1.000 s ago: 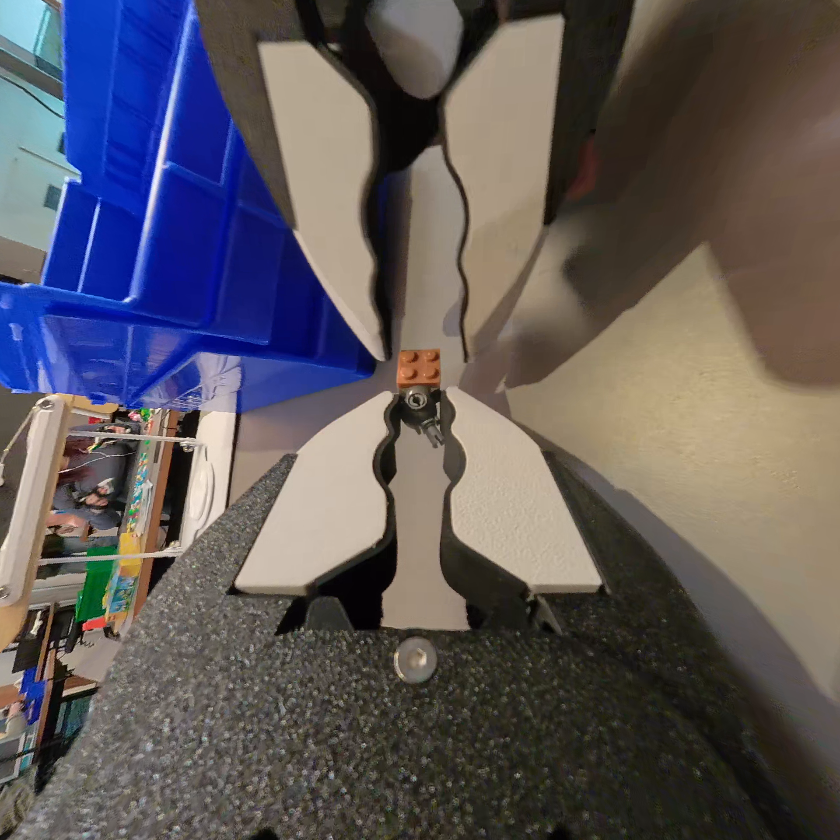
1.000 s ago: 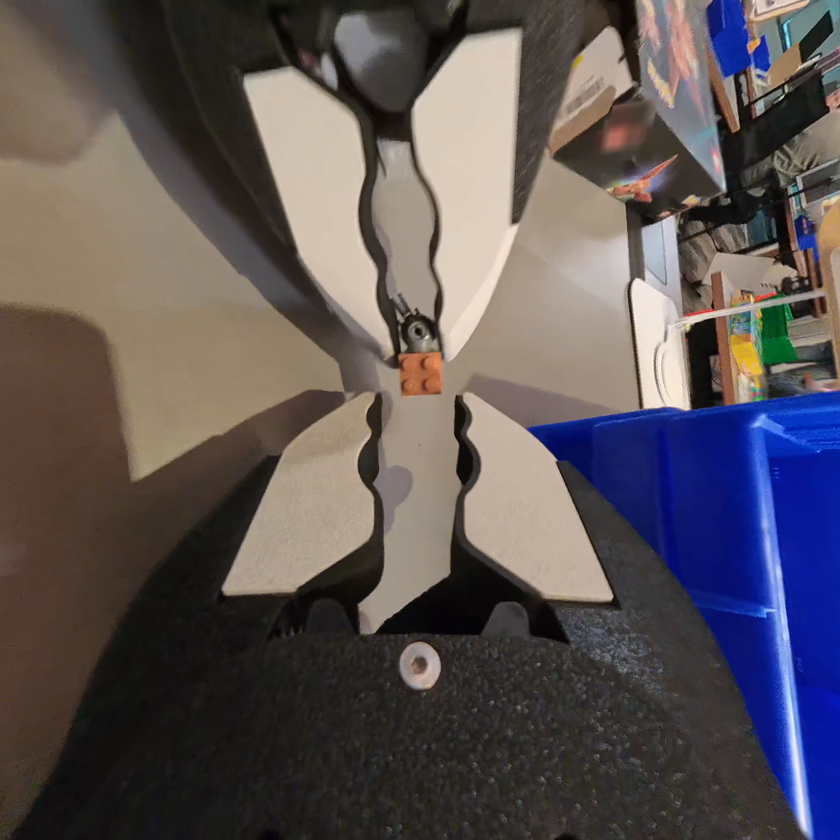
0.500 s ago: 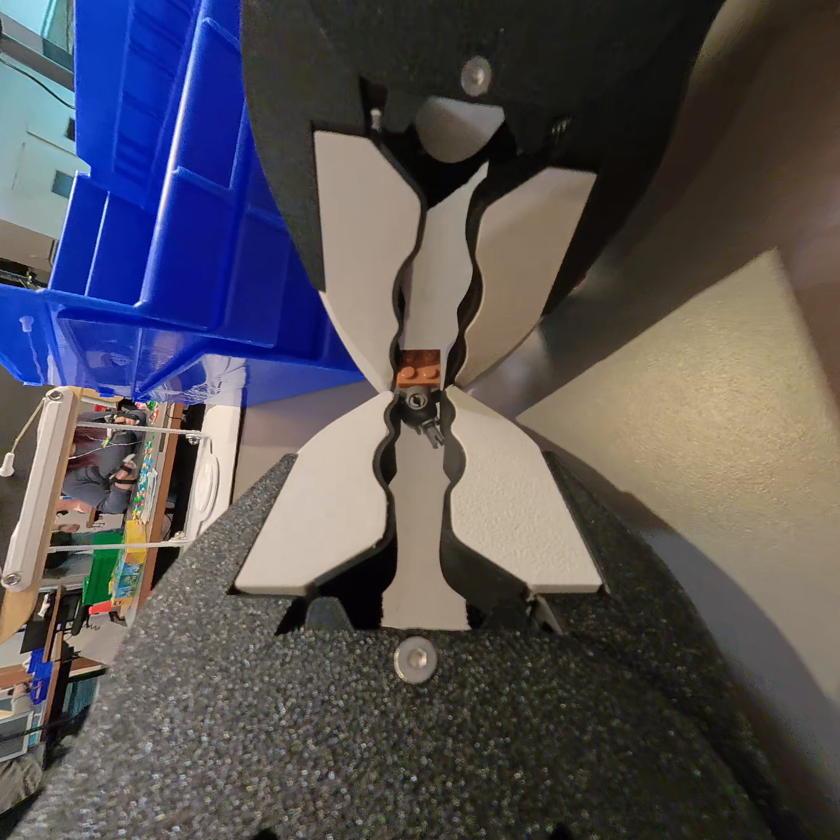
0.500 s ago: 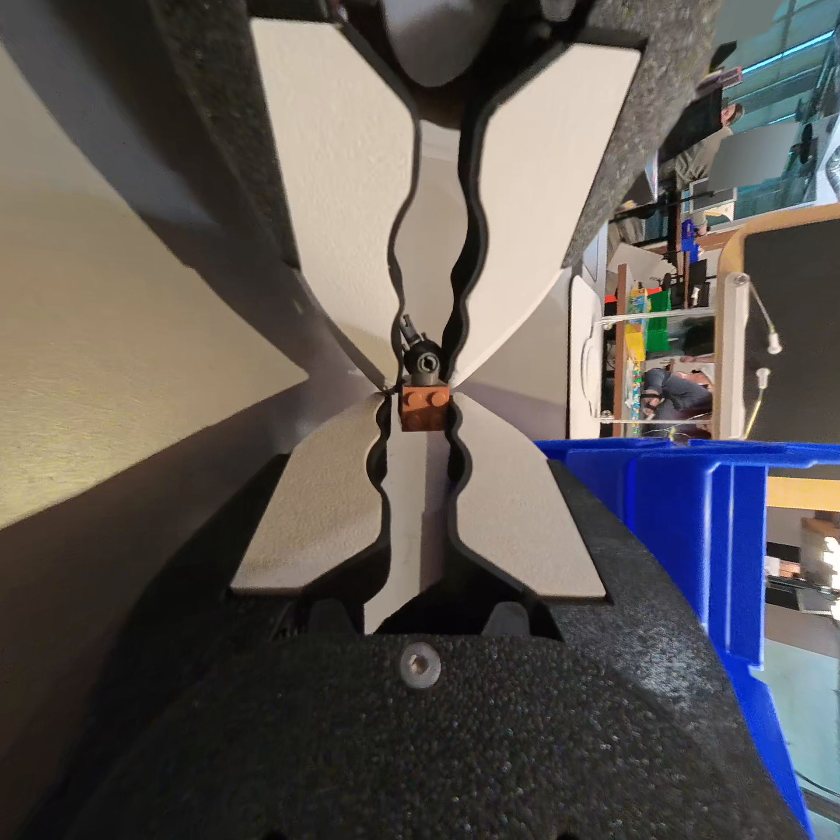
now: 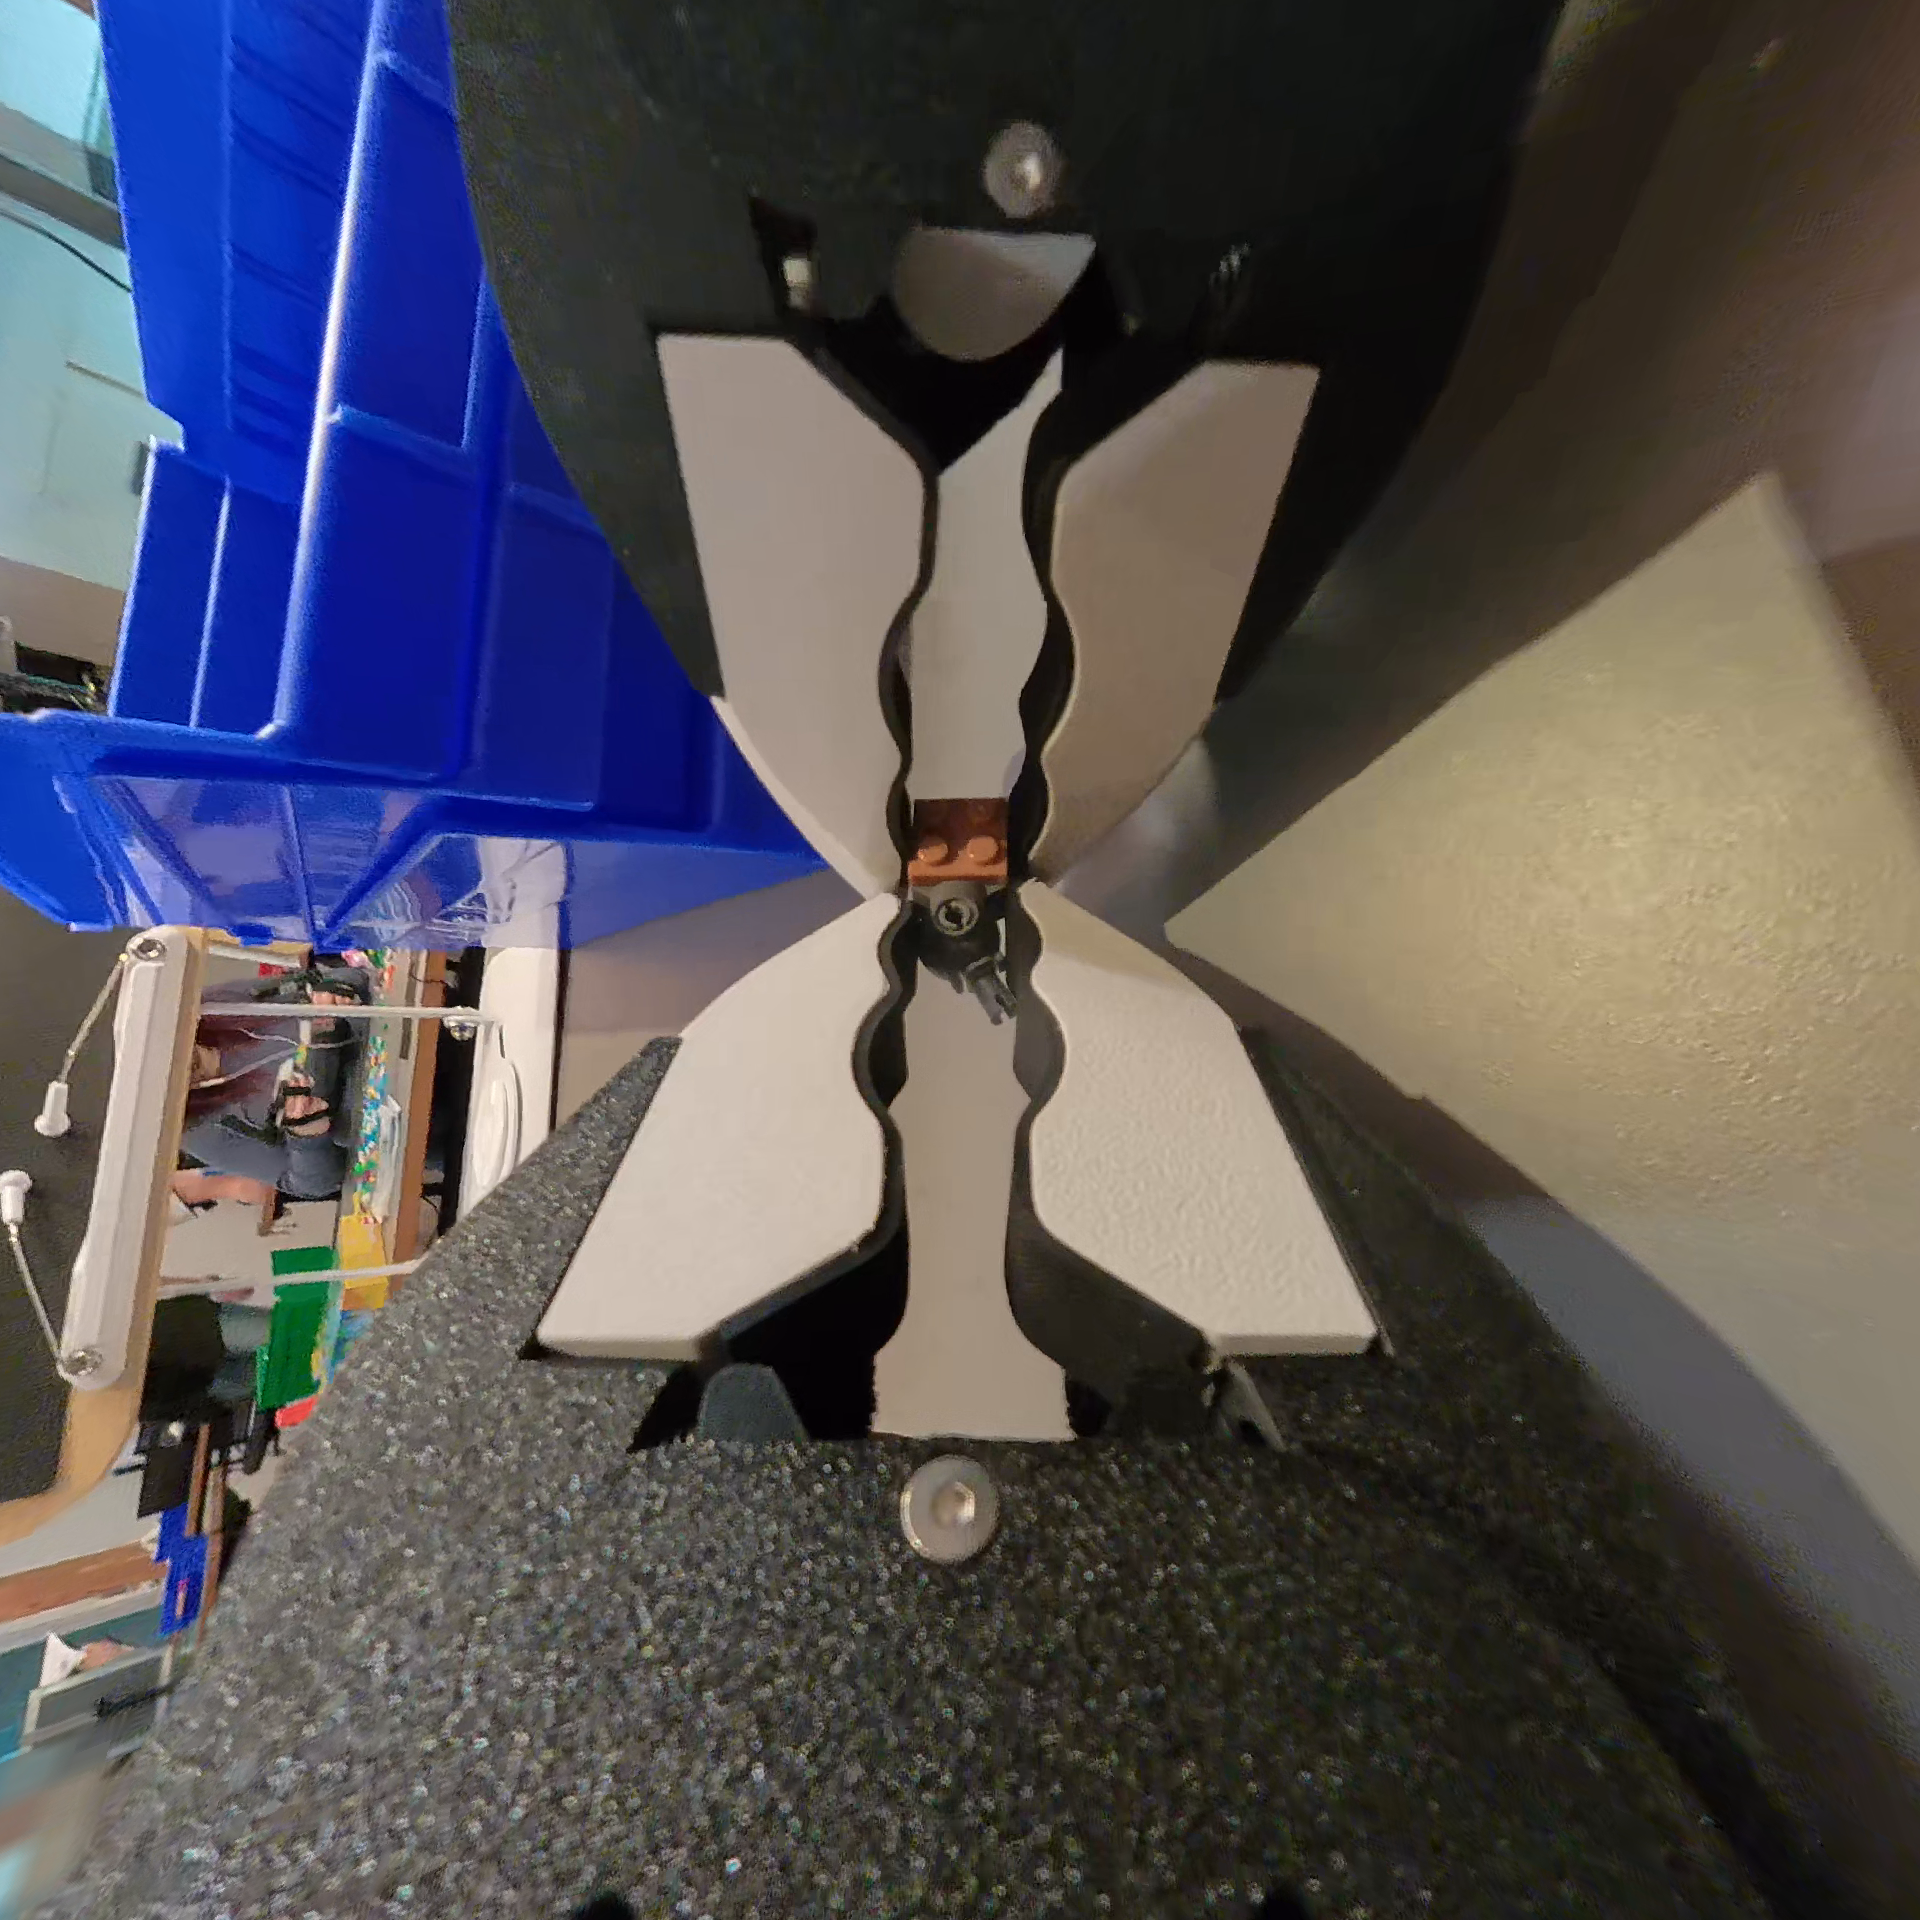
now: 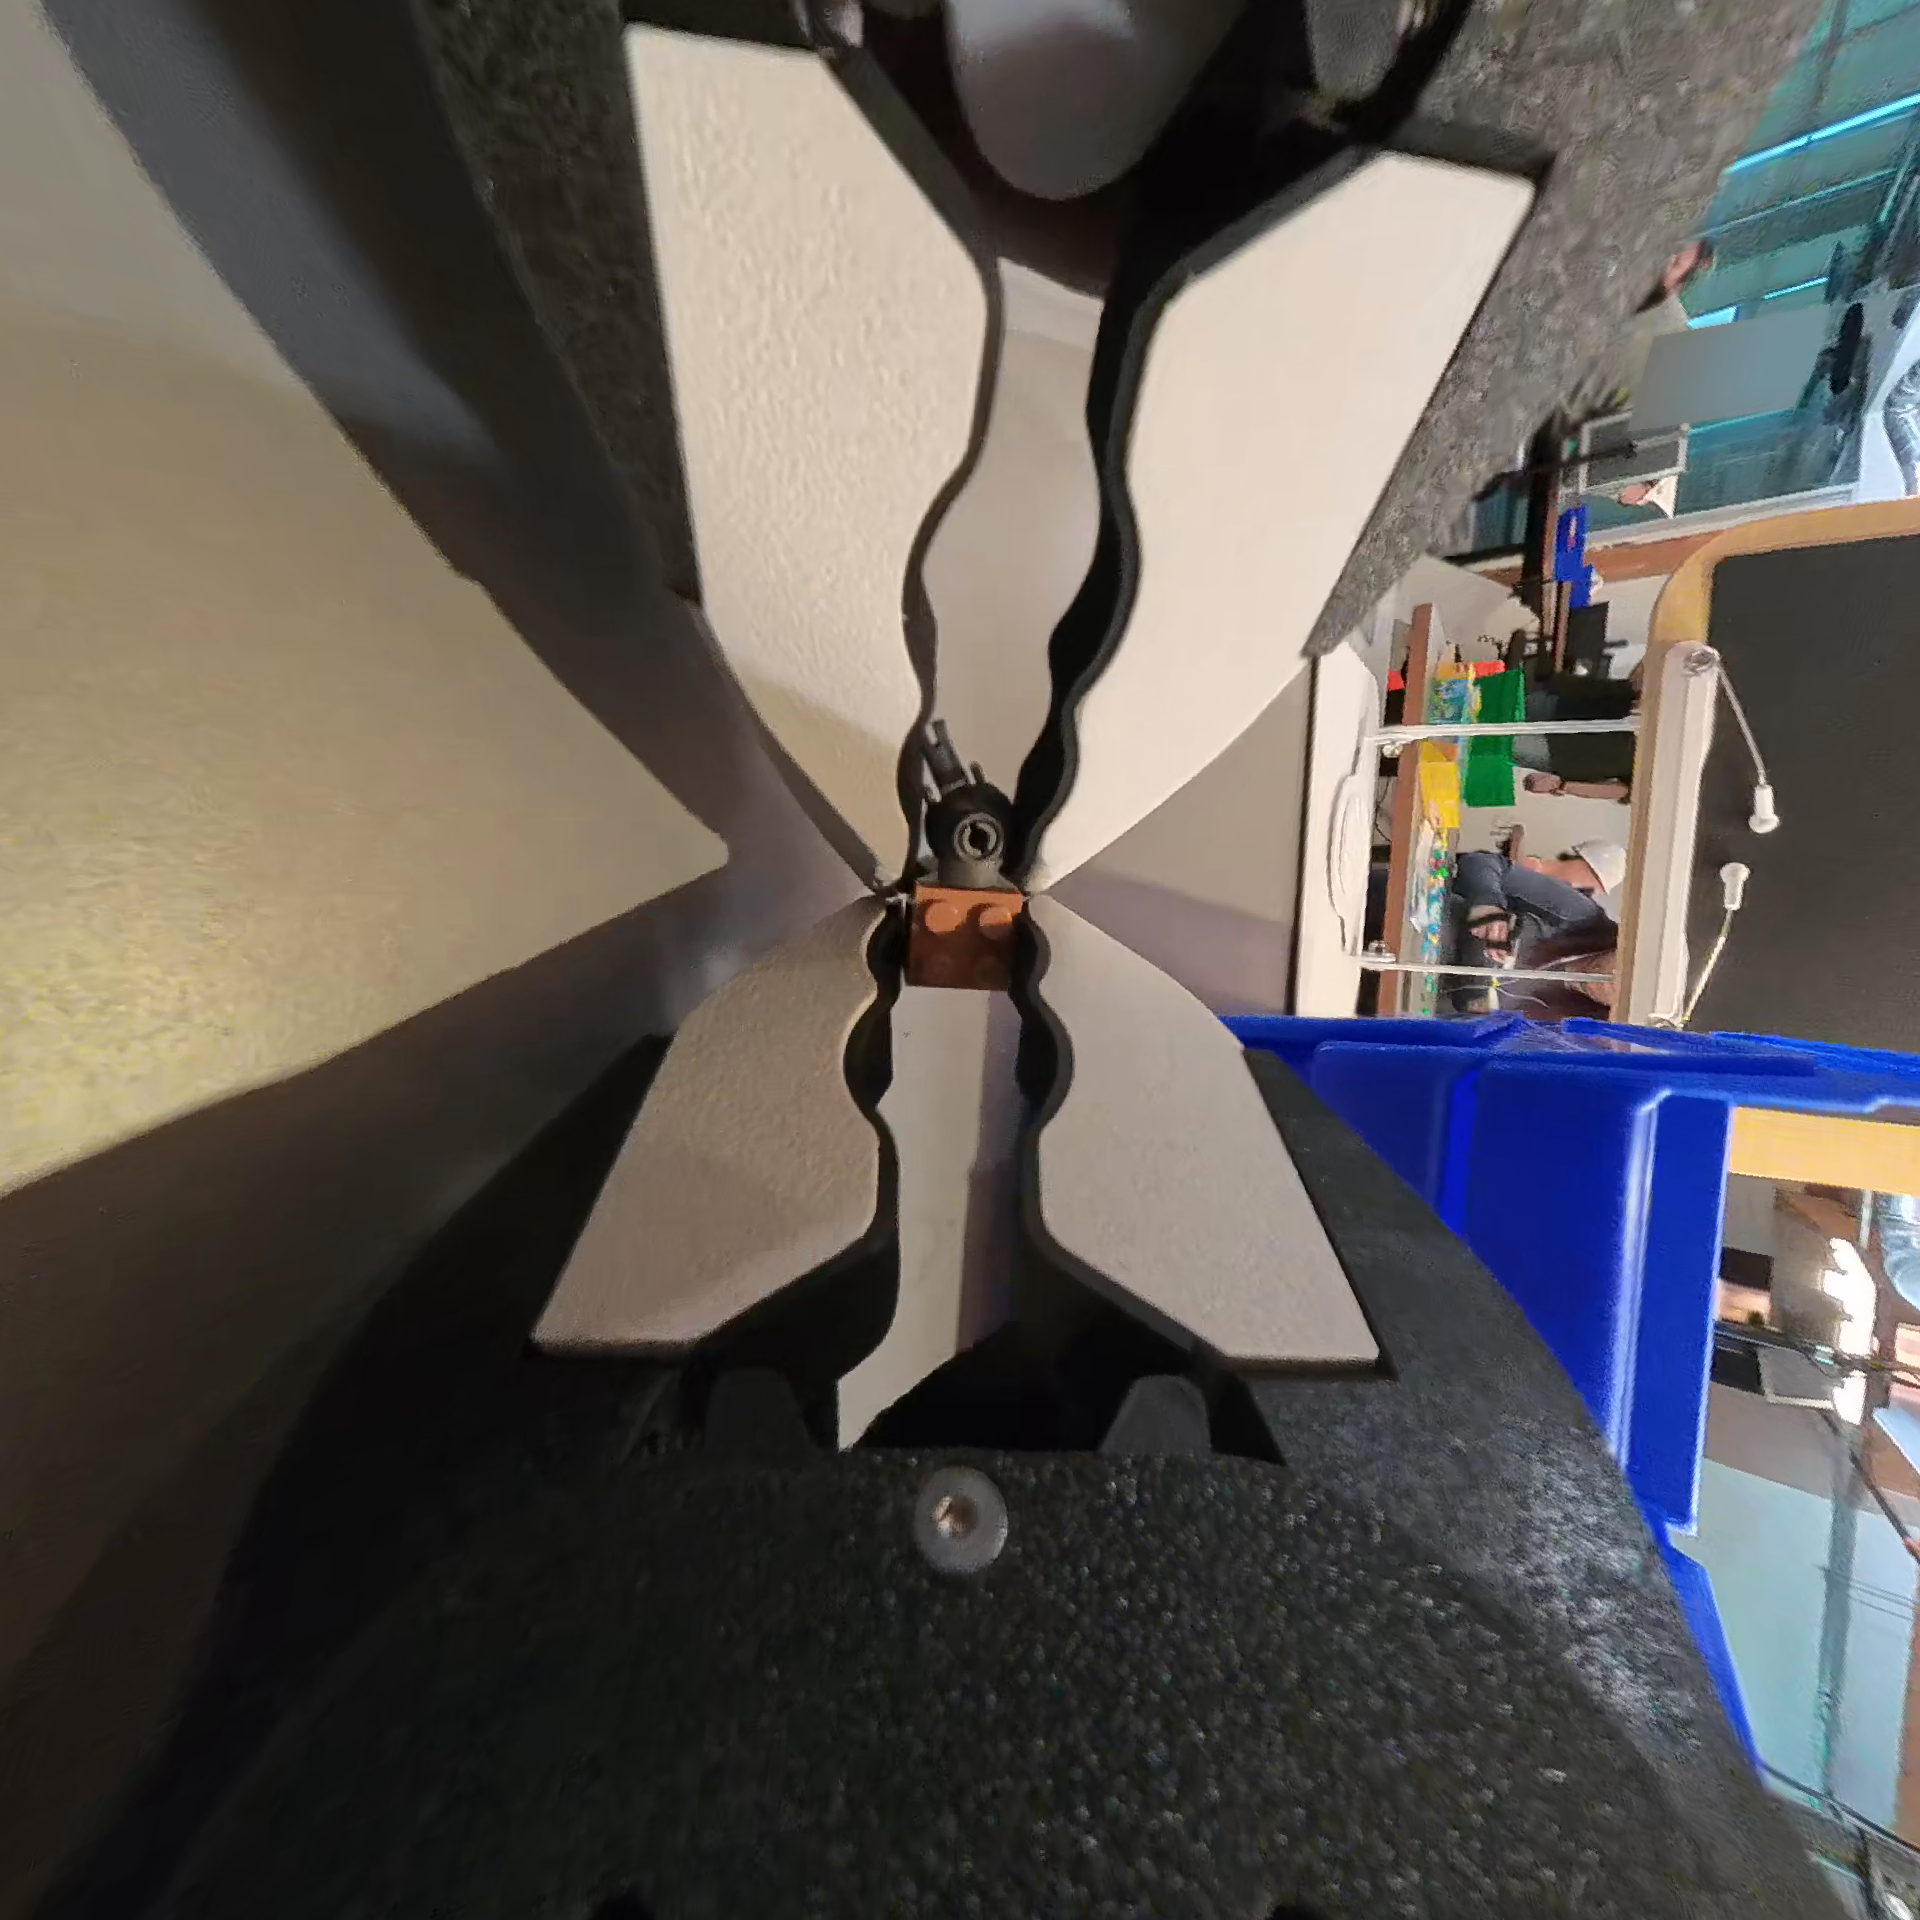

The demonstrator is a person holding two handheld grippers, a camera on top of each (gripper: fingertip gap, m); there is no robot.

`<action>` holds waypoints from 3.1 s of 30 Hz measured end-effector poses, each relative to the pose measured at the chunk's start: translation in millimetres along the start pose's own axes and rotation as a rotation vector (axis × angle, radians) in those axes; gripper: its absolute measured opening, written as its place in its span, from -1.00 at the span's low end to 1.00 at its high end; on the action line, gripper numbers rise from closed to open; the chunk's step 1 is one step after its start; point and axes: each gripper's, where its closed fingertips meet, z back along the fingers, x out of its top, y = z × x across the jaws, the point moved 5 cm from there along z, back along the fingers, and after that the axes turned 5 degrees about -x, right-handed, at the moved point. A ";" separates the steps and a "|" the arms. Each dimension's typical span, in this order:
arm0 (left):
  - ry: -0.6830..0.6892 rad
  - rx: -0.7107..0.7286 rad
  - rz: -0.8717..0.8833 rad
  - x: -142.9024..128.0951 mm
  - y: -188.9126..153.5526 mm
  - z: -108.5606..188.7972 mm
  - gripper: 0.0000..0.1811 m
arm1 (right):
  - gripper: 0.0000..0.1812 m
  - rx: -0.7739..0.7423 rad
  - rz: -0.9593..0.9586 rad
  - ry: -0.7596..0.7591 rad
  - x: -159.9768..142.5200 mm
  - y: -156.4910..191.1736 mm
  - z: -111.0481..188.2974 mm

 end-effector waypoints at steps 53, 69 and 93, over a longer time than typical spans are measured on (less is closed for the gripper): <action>-0.157 0.101 -0.001 -9.0 20.8 10.5 -0.75 | -0.80 0.611 -1.020 -0.296 -25.3 -16.2 7.5; -0.042 0.248 -0.447 2.5 4.3 0.5 -0.82 | -0.80 0.638 -1.067 -0.232 -13.2 -13.4 6.3; -0.284 -0.328 0.590 -1.2 17.2 12.6 -0.84 | -0.68 -0.107 -0.087 -0.258 -17.7 -23.4 18.0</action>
